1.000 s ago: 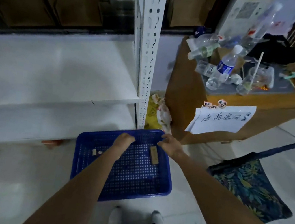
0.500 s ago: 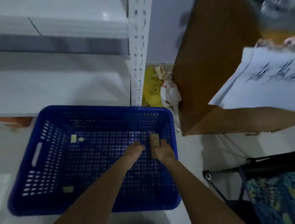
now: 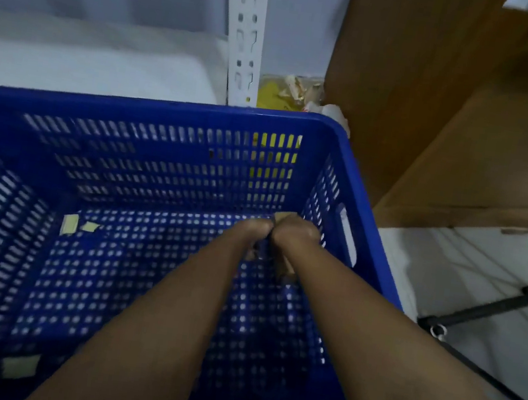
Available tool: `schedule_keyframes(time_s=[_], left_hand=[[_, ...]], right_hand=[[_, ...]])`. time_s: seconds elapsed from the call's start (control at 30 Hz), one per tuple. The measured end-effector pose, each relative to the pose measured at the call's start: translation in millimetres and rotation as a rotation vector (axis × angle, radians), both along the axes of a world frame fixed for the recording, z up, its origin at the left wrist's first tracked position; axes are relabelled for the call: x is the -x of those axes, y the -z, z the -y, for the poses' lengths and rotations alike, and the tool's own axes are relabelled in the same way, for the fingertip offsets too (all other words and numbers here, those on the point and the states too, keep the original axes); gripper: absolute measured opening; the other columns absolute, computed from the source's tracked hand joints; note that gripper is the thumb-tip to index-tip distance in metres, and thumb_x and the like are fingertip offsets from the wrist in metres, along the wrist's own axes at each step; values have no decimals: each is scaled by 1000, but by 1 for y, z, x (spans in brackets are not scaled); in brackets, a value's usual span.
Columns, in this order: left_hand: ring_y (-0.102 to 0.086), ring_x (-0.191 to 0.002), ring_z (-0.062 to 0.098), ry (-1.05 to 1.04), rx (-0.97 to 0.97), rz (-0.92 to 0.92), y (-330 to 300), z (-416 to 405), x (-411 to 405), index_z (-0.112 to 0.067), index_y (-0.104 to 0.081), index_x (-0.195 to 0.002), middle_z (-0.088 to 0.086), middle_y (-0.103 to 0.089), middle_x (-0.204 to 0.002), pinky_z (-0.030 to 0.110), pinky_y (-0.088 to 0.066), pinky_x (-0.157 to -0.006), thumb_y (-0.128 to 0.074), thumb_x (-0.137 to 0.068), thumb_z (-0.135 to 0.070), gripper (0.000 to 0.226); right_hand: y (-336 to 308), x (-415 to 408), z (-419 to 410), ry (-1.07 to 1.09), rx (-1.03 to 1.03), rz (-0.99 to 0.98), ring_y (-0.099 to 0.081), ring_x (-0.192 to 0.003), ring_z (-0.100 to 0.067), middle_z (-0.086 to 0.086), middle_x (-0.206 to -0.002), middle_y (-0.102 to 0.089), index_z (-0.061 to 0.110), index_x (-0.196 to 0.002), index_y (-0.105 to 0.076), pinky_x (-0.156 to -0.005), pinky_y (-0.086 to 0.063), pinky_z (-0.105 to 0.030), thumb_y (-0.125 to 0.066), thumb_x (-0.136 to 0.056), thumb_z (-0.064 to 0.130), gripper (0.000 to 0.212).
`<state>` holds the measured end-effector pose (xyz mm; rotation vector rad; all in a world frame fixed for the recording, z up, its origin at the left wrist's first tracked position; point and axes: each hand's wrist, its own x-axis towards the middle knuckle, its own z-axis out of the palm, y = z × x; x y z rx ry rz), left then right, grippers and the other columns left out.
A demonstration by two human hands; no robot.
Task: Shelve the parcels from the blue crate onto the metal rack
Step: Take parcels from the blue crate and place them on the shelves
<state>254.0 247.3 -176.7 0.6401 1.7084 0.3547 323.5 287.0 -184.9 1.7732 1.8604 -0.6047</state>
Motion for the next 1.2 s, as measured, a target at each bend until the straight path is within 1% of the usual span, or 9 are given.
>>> schedule_keyframes(time_s=[0.13, 0.3, 0.43, 0.53, 0.63, 0.77, 0.93, 1.03, 1.2], left_hand=[[-32, -53, 18, -92, -121, -168, -4, -2, 25, -14, -43, -73, 7, -38, -64, 31, -33, -56, -31, -99, -18, 28], [-46, -64, 21, -81, 46, -93, 13, 32, 25, -5, -49, -93, 10, -48, -74, 33, -45, -63, -34, -98, -24, 25], [-37, -53, 19, -136, -24, -128, 17, 3, 42, -15, -57, -98, 8, -49, -68, 35, -38, -63, -33, -99, -27, 27], [-59, -87, 28, -353, -72, -87, 15, 1, 55, -9, -48, -134, 16, -59, -123, 41, -48, -76, -38, -98, -39, 48], [-56, -92, 25, -572, -30, 58, -3, 25, 61, -16, -52, -117, 7, -53, -113, 43, -53, -83, -49, -91, -51, 43], [-59, -89, 28, -749, 107, 378, -65, 55, 64, -15, -56, -101, 13, -55, -106, 41, -55, -65, -63, -88, -40, 28], [-56, -82, 25, -863, 44, 373, -189, 88, 69, -9, -56, -98, 11, -54, -94, 37, -52, -58, -68, -87, -29, 25], [-57, -101, 29, -929, -36, 446, -278, 100, 85, -7, -54, -117, 15, -54, -114, 38, -54, -66, -67, -87, -22, 36], [-55, -101, 28, -836, -152, 512, -456, 107, 115, -17, -58, -107, 9, -49, -113, 36, -58, -59, -69, -85, -17, 25]], right_hand=[[2, -2, 13, -116, -54, 147, -60, -112, -25, -5, -137, -52, 7, -145, -34, -64, -53, -35, -67, -86, 27, 70], [30, -12, 29, -167, -194, 156, -53, -120, -25, -16, -142, -44, -4, -148, -19, -82, -54, -34, -60, -92, 24, 75], [32, -13, 22, -239, -188, 137, -45, -126, -25, -13, -141, -45, 7, -143, -40, -80, -49, -34, -55, -95, 26, 54], [10, -11, 23, -341, -242, 112, -50, -118, -24, -11, -133, -49, 18, -133, -55, -73, -43, -32, -54, -94, 31, 41], [-28, -13, 38, -457, -388, 46, -53, -110, -27, -13, -130, -46, 10, -129, -52, -65, -40, -32, -57, -92, 19, 38], [-100, -20, 51, -658, -481, -40, -46, -118, -35, -18, -134, -44, 9, -128, -46, -84, -45, -42, -59, -88, 11, 42], [-223, -21, 70, -815, -463, -195, -38, -127, -37, -17, -143, -37, 12, -135, -41, -102, -35, -50, -70, -81, 27, 64], [-317, -23, 76, -567, -341, -384, -36, -125, -34, -10, -138, -33, 23, -139, -36, -101, -38, -49, -58, -78, 67, 78], [-490, 3, 78, 121, -114, -811, -40, -132, -34, -13, -147, -35, 21, -147, -33, -102, -37, -36, -60, -91, 45, 67]])
